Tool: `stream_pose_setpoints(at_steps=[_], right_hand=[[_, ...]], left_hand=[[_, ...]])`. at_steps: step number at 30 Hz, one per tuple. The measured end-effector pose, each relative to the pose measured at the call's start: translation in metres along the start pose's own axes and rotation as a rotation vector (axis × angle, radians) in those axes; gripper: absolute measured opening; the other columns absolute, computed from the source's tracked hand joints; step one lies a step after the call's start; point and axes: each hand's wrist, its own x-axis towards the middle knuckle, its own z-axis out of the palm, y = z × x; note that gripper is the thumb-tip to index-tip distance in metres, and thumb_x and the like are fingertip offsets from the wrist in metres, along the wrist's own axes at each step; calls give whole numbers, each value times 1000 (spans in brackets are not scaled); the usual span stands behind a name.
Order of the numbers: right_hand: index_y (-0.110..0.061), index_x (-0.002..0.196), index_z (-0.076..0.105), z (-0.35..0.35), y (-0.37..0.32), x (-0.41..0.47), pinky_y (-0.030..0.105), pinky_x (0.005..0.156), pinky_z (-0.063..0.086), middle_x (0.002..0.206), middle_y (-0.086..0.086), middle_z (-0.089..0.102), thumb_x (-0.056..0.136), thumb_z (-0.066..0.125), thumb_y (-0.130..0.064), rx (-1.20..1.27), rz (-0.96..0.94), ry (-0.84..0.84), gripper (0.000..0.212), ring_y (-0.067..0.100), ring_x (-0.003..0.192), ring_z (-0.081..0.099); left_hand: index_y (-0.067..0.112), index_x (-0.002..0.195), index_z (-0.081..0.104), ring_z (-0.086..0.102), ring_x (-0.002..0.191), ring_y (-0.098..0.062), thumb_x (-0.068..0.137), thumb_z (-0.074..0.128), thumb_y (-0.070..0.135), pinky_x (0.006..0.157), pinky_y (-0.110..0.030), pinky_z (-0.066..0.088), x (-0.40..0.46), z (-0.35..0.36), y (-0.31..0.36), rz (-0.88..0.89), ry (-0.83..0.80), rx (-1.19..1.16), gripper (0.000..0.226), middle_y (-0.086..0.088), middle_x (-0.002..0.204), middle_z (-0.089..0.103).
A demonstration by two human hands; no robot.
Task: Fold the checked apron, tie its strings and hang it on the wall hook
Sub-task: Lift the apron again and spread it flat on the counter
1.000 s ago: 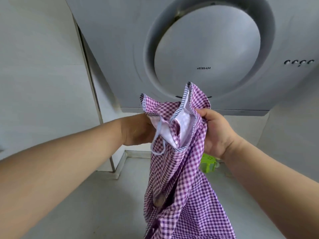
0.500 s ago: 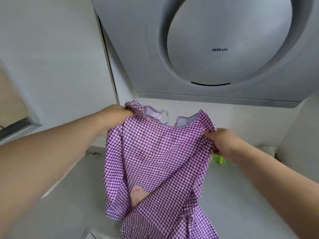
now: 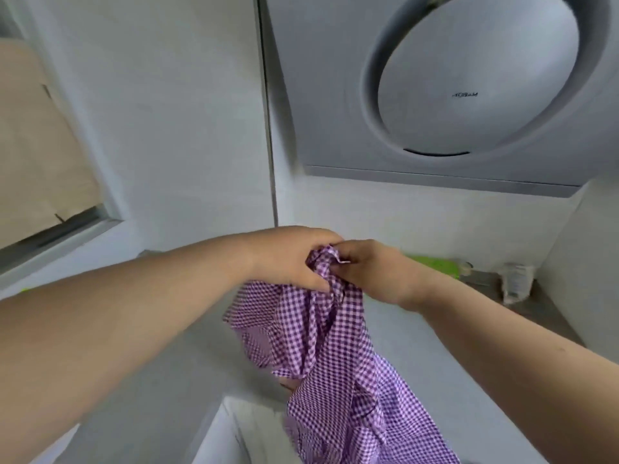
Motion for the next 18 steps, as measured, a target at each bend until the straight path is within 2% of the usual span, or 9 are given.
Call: stream_pose_setpoints(at_steps=[2, 3, 4, 6, 9, 12, 15, 16, 18], right_hand=[[-12, 97, 70, 22, -15, -7, 35, 71, 50, 92, 10, 74, 103, 58, -19, 16, -6, 29, 16, 12, 74, 62], [-13, 98, 68, 32, -21, -12, 34, 68, 48, 87, 7, 73, 103, 58, -22, 41, 6, 58, 15, 11, 72, 60], [-15, 99, 67, 40, -27, -15, 35, 66, 48, 85, 5, 73, 103, 58, -25, 85, 25, 83, 13, 12, 71, 60], [-14, 101, 66, 52, -38, -23, 35, 67, 55, 85, 5, 76, 102, 61, -26, 162, 63, 97, 13, 15, 71, 66], [-8, 98, 69, 76, -50, -31, 42, 78, 64, 87, 7, 75, 92, 61, -15, 121, 132, 26, 12, 22, 79, 72], [-9, 95, 68, 101, -59, -35, 41, 78, 65, 97, 10, 76, 89, 56, -9, 105, 191, -52, 13, 27, 92, 74], [-15, 95, 66, 122, -66, -34, 31, 73, 63, 89, 3, 76, 98, 49, -3, 376, 305, -43, 21, 16, 79, 74], [-15, 97, 68, 127, -66, -32, 34, 77, 64, 90, 4, 78, 101, 50, -6, 439, 334, -34, 20, 16, 80, 73], [-14, 104, 70, 135, -64, -31, 46, 94, 61, 102, 10, 79, 107, 52, -21, 506, 347, -39, 20, 24, 93, 75]], left_hand=[[35, 104, 64, 65, 87, -5, 87, 81, 38, 72, -24, 48, -21, 2, -6, -27, 10, 55, 24, 15, 97, 69], [31, 91, 63, 64, 79, -7, 90, 76, 40, 66, -25, 45, -32, 1, -11, -52, 23, 84, 16, 10, 87, 68], [27, 83, 62, 62, 74, -8, 94, 71, 41, 64, -27, 44, -42, 0, -16, -77, 29, 104, 20, 7, 81, 66], [18, 82, 65, 64, 76, -12, 100, 62, 40, 69, -30, 51, -63, -3, -26, -153, 32, 67, 28, 3, 82, 68], [10, 86, 69, 70, 86, -24, 97, 57, 32, 80, -42, 57, -91, -8, -38, -249, 94, 13, 27, -5, 86, 72], [7, 78, 65, 66, 78, -27, 93, 52, 26, 71, -42, 53, -105, -14, -43, -316, 153, 8, 28, -10, 82, 71], [12, 71, 55, 54, 67, -21, 91, 50, 27, 63, -37, 41, -117, -21, -49, -373, 185, 27, 26, -8, 74, 59], [14, 71, 52, 51, 67, -21, 91, 49, 28, 63, -37, 39, -120, -24, -52, -391, 199, 30, 25, -7, 73, 55], [14, 71, 51, 51, 66, -21, 93, 48, 30, 63, -38, 39, -128, -27, -58, -424, 227, 29, 27, -6, 73, 53]])
